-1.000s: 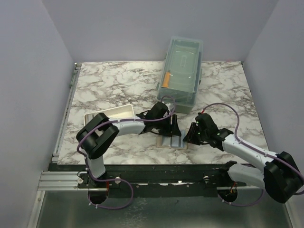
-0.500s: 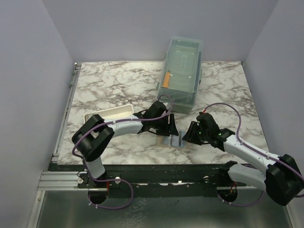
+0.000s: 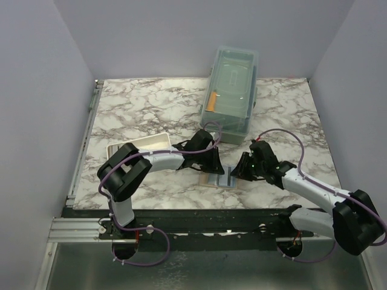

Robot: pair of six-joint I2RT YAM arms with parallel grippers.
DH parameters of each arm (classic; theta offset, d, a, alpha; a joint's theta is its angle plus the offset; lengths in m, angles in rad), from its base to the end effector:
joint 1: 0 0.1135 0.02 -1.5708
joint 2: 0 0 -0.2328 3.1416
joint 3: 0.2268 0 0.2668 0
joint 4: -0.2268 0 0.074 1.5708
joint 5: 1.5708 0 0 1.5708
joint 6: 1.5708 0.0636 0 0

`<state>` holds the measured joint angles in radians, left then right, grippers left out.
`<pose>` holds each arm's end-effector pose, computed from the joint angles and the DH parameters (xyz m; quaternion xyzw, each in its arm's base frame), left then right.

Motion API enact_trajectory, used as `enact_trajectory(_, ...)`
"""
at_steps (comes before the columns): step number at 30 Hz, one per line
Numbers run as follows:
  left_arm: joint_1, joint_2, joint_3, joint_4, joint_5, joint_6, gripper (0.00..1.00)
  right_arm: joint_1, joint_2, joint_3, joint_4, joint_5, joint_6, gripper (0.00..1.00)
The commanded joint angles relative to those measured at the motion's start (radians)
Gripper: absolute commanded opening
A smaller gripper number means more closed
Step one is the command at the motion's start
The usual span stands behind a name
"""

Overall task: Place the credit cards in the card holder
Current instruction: Insert the credit card into the card holder, then turn over the card slot in the card holder.

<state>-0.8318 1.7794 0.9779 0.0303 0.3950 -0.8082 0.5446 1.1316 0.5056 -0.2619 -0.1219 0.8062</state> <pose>0.2428 -0.3028 0.1037 0.0870 0.9023 -0.4024 0.1282 0.2127 0.1379 0.1141 0.1025 0.9351 0.2538 0.2250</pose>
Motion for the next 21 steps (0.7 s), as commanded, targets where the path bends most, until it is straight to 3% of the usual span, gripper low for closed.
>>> enact_trajectory(1,0.015,0.031,0.000,0.017,-0.007,0.001,0.14,-0.030,0.016,-0.019,0.097,-0.076,-0.010,0.30)
enact_trajectory(21,0.034,0.075,-0.050,0.011,-0.039,-0.009,0.05,-0.052,0.058,-0.054,0.130,-0.118,-0.009,0.40)
